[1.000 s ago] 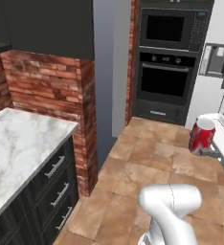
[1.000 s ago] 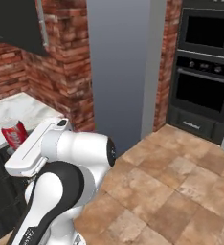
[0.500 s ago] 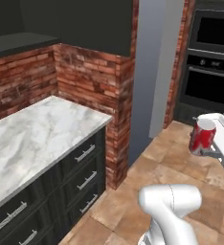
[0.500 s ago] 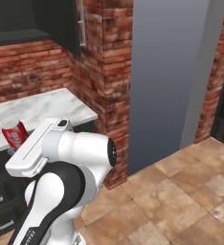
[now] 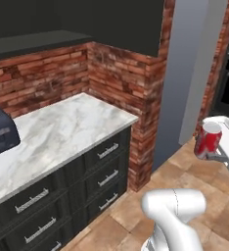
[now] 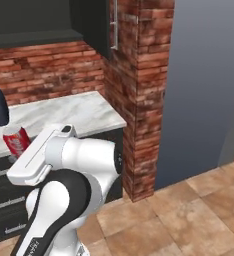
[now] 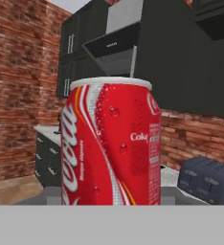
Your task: Pick the can from the counter and place it in the open cabinet.
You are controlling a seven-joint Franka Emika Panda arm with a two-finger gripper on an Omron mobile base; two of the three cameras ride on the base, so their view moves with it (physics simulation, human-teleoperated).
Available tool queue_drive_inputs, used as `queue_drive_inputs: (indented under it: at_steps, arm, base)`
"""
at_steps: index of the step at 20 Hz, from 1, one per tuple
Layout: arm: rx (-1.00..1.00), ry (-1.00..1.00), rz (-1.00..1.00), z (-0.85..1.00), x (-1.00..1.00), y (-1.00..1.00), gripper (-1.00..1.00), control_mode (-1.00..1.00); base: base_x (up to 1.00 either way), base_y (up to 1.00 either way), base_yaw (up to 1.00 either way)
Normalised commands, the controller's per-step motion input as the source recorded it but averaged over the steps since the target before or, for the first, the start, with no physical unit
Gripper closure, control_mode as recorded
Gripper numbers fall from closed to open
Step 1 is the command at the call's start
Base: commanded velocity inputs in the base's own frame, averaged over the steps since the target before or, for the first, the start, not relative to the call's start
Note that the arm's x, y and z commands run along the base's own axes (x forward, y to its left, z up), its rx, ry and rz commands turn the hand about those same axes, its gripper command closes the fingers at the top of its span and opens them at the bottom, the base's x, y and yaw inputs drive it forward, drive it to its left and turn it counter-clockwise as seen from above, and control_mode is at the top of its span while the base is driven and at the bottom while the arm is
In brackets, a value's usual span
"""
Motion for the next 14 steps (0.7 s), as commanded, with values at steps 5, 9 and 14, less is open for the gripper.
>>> queue_drive_inputs:
  at_steps: [5, 9, 14]
  arm:
    - [0.00, 0.00, 0.00, 0.00, 0.00, 0.00, 1.00, 1.00]
    - [0.00, 0.00, 0.00, 0.00, 0.00, 0.00, 1.00, 1.00]
    - [0.00, 0.00, 0.00, 0.00, 0.00, 0.00, 1.00, 1.00]
  base:
    - [0.02, 0.51, 0.23]
    - [0.08, 0.61, 0.21]
    - [0.14, 0.62, 0.21]
